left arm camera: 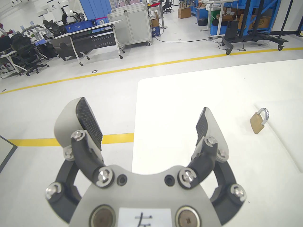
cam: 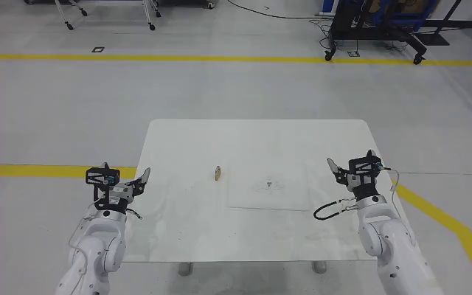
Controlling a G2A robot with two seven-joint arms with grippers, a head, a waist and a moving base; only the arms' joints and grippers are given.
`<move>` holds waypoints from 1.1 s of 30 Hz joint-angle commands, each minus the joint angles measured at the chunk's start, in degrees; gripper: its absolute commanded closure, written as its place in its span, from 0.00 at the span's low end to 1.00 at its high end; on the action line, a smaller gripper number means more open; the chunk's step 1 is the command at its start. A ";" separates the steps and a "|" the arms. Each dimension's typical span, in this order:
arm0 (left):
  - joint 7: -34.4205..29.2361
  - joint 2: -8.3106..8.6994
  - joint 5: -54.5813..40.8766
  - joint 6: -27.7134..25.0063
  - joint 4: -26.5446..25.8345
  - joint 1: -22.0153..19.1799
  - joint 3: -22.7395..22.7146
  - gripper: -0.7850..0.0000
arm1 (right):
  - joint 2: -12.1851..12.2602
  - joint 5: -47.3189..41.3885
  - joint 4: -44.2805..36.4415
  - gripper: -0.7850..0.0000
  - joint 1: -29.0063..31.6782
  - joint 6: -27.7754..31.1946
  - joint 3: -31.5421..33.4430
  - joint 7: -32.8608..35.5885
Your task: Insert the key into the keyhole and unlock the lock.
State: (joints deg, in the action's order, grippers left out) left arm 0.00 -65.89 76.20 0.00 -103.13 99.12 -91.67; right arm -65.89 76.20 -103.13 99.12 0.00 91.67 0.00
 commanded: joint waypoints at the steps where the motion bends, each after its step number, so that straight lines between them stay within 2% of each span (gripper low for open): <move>1: 0.00 0.00 0.00 0.00 0.00 0.00 0.00 0.00 | 0.00 0.00 0.00 0.00 0.00 0.00 0.00 0.00; 8: 0.00 0.00 0.00 0.00 0.00 0.00 0.00 0.00 | -0.01 0.14 0.21 0.00 -0.10 0.08 -0.14 0.19; 10: 0.00 0.00 0.00 0.00 0.00 0.00 0.00 0.00 | -0.11 1.45 1.34 0.00 -2.10 0.87 -2.07 2.10; 14: 0.00 0.00 0.00 0.00 0.00 0.00 0.00 0.00 | -0.36 0.70 6.93 0.00 -9.19 9.90 -7.69 6.03; 17: 0.00 0.00 0.00 0.00 0.00 0.00 0.00 0.00 | -0.68 0.50 10.58 0.00 -13.48 12.69 -10.72 8.12; 27: 0.00 0.00 0.00 0.00 0.00 0.00 0.00 0.00 | -0.66 0.62 10.49 0.00 -13.56 13.91 -11.11 8.29; 29: 0.00 0.00 0.00 0.00 0.00 0.00 0.00 0.00 | -0.28 -0.41 12.59 0.00 -15.75 23.98 -11.74 8.96; 33: 0.00 0.00 0.00 0.00 0.00 0.00 0.00 0.00 | 0.73 -7.14 26.19 0.00 -25.53 51.72 -12.27 11.49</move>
State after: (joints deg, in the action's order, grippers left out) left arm 0.00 -65.89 76.20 0.00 -103.13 99.12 -91.67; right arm -65.39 70.40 -81.81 77.14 31.97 79.79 10.76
